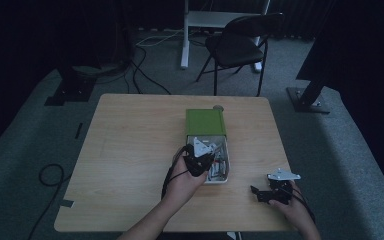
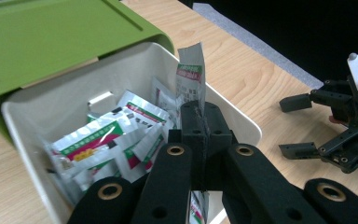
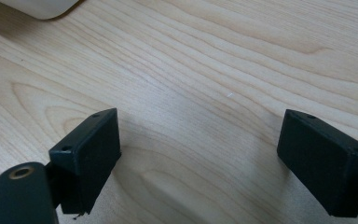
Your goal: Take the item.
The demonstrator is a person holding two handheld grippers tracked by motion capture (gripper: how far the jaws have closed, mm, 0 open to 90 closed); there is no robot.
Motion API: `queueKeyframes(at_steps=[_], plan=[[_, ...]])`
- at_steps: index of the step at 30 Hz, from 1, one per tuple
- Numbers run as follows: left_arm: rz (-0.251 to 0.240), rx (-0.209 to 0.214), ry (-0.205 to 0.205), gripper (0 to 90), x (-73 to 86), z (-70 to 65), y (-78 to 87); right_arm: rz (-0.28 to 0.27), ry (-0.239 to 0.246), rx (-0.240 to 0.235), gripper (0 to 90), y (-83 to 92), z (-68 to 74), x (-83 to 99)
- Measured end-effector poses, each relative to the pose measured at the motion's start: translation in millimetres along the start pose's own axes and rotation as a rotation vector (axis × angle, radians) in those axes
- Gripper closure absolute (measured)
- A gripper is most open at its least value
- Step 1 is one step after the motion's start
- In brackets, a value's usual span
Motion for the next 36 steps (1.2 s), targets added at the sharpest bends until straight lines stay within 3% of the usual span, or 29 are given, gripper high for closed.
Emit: queueKeyframes(at_steps=[19,27,36], plan=[[-0.104,-0.042,0.073,90.0,-18.7,45.7,57.2,0.0,0.002,0.0,12.8,0.0,-0.2,0.0],[-0.119,-0.07,0.107,90.0,-11.2,68.4,74.6,0.001,0.001,0.0,12.8,0.1,0.0,0.0],[-0.112,-0.096,0.133,90.0,7.9,89.1,83.3,0.001,0.0,0.0,12.8,0.1,0.0,0.0]])
Point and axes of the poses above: each handheld gripper's, and its own axes: y roughly backward along the jaws, x roughly out of its underside, z roughly to its left, the point moved 8 cm from there along -y, roughly forward along the jaws, and after that the axes turned 1 degree about y, right-handed, at the moved point
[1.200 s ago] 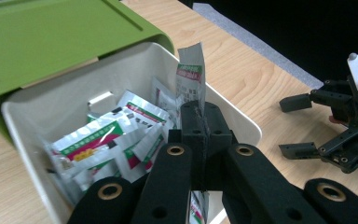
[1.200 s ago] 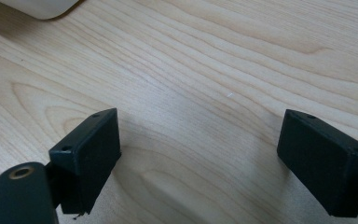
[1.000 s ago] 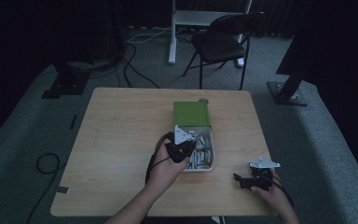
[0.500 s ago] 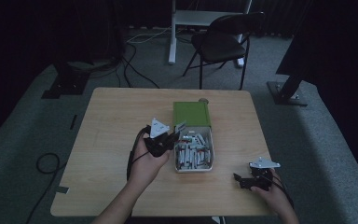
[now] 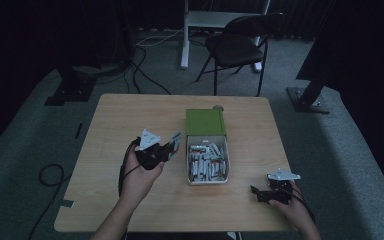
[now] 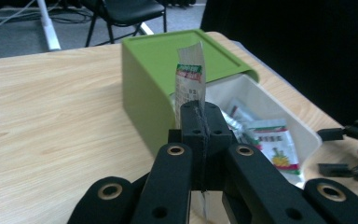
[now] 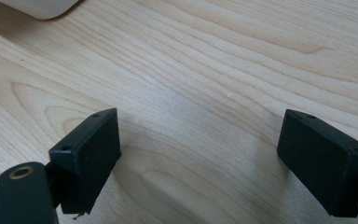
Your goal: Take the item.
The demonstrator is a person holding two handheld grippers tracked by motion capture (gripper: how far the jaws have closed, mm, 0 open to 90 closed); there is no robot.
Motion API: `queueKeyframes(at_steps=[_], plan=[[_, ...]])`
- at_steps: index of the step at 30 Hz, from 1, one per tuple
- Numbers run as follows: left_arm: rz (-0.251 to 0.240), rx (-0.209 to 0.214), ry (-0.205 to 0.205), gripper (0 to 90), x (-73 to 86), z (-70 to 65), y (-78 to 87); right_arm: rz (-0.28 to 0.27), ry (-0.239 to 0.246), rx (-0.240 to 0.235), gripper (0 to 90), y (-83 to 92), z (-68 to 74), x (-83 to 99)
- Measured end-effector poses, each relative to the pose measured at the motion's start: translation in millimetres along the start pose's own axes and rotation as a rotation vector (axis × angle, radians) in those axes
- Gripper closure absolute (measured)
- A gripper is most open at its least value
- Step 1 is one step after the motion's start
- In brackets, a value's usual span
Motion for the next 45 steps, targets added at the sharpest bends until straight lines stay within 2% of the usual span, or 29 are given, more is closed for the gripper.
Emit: queueKeyframes(at_steps=[12,26,32,33,45], plan=[[0.037,-0.013,0.035,90.0,31.0,29.4,6.6,-0.001,0.0,0.001,12.8,-0.1,0.1,0.0],[0.054,-0.021,0.076,90.0,63.9,48.9,10.4,0.0,0.002,0.001,12.8,-0.1,0.0,0.0],[0.062,-0.031,0.108,90.0,85.2,60.6,13.2,-0.001,0.001,0.001,12.8,-0.1,0.0,0.0],[0.07,-0.029,0.102,90.0,88.3,61.3,13.4,-0.001,0.002,0.001,12.8,-0.1,0.0,0.0],[0.074,-0.051,0.139,90.0,110.2,77.6,20.5,-0.002,0.002,0.003,12.8,-0.1,0.0,0.0]])
Point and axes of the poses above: each handheld gripper's, and its own axes: y roughly backward along the jaws, x roughly out of its underside, z roughly to its left, the point moved 8 cm from there along -y, roughly forward along the jaws, and after that the axes turned 1 degree about y, right-handed, at the moved point
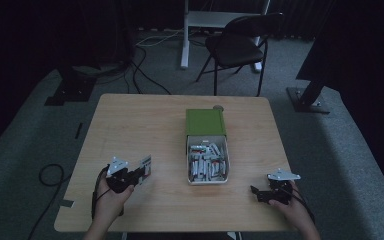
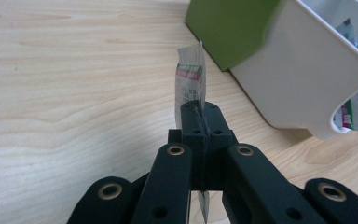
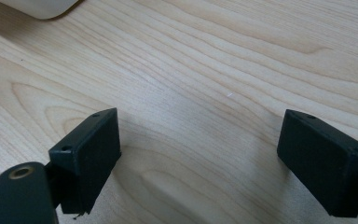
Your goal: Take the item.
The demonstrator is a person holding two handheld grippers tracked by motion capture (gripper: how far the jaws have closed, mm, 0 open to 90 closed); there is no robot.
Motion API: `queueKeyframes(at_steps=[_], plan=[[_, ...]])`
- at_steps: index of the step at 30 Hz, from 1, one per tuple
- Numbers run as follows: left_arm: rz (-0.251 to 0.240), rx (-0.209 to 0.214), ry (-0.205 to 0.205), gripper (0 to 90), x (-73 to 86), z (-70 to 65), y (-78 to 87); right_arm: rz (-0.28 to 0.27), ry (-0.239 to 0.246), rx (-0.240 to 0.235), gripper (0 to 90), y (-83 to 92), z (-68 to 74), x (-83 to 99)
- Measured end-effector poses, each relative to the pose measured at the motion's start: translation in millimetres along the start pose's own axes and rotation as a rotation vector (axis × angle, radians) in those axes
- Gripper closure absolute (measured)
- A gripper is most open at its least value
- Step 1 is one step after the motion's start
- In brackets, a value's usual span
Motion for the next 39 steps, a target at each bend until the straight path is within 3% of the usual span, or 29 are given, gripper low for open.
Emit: queueKeyframes(at_steps=[11,23,36,39], plan=[[0.003,-0.023,0.058,90.0,15.0,22.8,2.4,0.0,0.0,0.0,12.8,0.0,-0.1,0.1],[0.004,-0.071,0.074,88.7,16.4,38.1,0.0,0.0,0.002,0.0,12.8,0.0,-0.2,0.1],[0.009,-0.153,0.103,81.6,18.2,62.7,-2.4,0.001,0.001,0.0,12.8,0.0,-0.2,0.1],[0.018,-0.167,0.097,73.0,20.0,67.9,-4.5,0.0,0.001,0.0,12.8,0.0,-0.1,0.0]])
Point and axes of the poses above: each handheld gripper's, and its own axes: y roughly backward along the jaws, x roughly out of its underside, z roughly to its left, the point moved 8 cm from there along -y, roughly forward along the jaws, and after that the axes turned 1 degree about y, right-handed, at the moved point
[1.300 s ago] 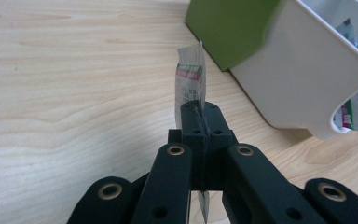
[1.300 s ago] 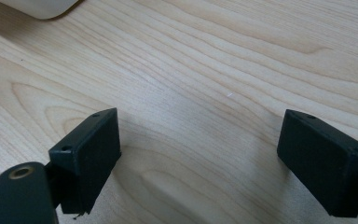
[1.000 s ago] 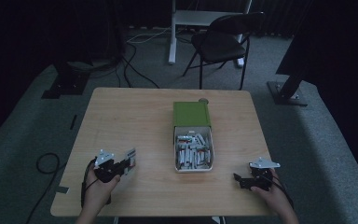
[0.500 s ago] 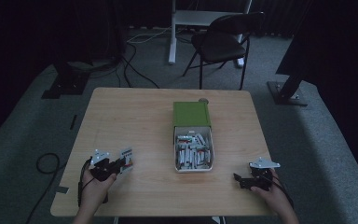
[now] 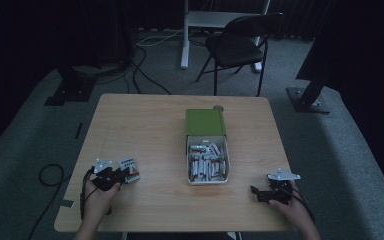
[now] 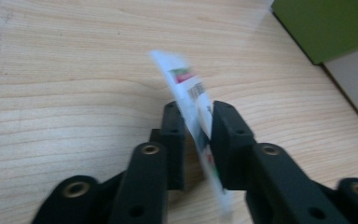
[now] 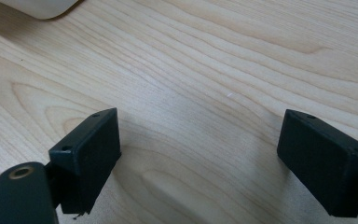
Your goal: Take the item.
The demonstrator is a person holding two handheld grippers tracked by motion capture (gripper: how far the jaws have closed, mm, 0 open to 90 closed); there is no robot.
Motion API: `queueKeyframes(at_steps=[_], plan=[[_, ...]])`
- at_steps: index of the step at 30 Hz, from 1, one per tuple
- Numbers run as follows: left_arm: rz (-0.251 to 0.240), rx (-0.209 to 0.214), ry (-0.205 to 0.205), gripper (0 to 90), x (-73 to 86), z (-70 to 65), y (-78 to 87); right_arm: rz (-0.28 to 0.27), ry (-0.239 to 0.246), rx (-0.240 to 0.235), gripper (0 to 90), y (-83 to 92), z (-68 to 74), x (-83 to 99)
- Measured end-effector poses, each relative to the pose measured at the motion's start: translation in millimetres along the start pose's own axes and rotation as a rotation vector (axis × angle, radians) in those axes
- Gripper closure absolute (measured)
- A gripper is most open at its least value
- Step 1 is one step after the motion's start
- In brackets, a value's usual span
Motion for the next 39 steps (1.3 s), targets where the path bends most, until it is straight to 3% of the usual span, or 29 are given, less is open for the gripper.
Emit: queueKeyframes(at_steps=[6,17,22,26,29,39], plan=[[0.006,-0.048,-0.011,57.1,4.8,14.0,-7.7,0.001,-0.002,0.0,12.8,0.0,0.1,0.1],[0.04,-0.092,0.016,53.6,10.7,27.4,-4.1,0.001,-0.003,-0.001,12.8,0.0,0.2,-0.1],[0.006,-0.02,0.012,52.8,9.4,16.4,-1.8,0.001,-0.001,-0.001,12.8,0.0,0.0,-0.2],[-0.016,0.032,-0.069,48.1,7.5,5.5,-0.8,0.0,0.0,-0.001,12.8,-0.1,-0.1,-0.3],[-0.025,0.067,-0.075,44.6,5.3,-2.4,-0.6,0.0,0.0,-0.001,12.8,0.0,-0.1,-0.2],[0.056,0.177,-0.17,43.1,11.3,-32.1,0.4,0.001,-0.003,0.0,12.8,0.0,0.2,-0.1]])
Point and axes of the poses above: each handheld gripper's, and its own axes: y roughly backward along the jaws, x roughly out of its underside, z roughly to its left, the point moved 8 cm from there along -y, roughly forward along the jaws, and after that the axes turned 1 degree about y, right-handed, at the moved point
